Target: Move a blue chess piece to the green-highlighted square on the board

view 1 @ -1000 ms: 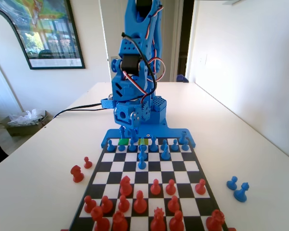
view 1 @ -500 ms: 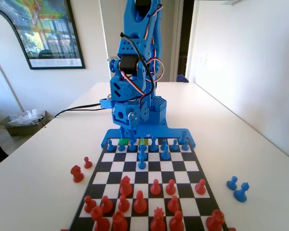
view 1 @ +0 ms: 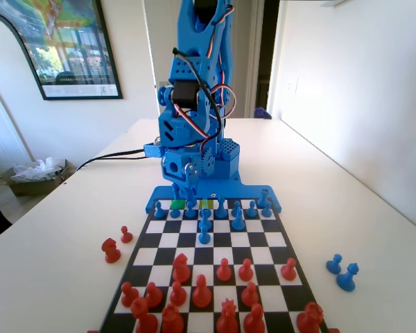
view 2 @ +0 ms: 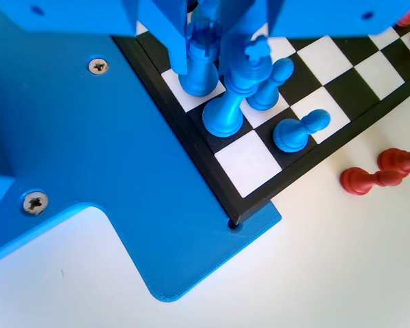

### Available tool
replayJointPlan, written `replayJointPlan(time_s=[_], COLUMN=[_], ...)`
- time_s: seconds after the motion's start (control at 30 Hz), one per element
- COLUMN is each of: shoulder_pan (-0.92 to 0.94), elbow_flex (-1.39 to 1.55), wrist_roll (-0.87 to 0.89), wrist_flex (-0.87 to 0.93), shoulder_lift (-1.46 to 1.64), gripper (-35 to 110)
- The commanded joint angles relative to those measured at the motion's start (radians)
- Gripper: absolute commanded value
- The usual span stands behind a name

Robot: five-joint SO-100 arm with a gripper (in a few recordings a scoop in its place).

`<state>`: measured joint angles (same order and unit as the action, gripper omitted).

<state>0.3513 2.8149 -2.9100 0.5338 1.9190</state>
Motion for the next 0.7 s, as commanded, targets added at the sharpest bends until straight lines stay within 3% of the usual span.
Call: replayJointPlan(time_s=[0.0, 0.67], shoulder_pan=[-0.006, -0.097], elbow_flex=[-0.054, -0.115], wrist_roll=[-0.359, -0.245], wrist_flex=[0.029, 0.158], shoulder_lift=[0.018, 0.049], gripper=[9, 11])
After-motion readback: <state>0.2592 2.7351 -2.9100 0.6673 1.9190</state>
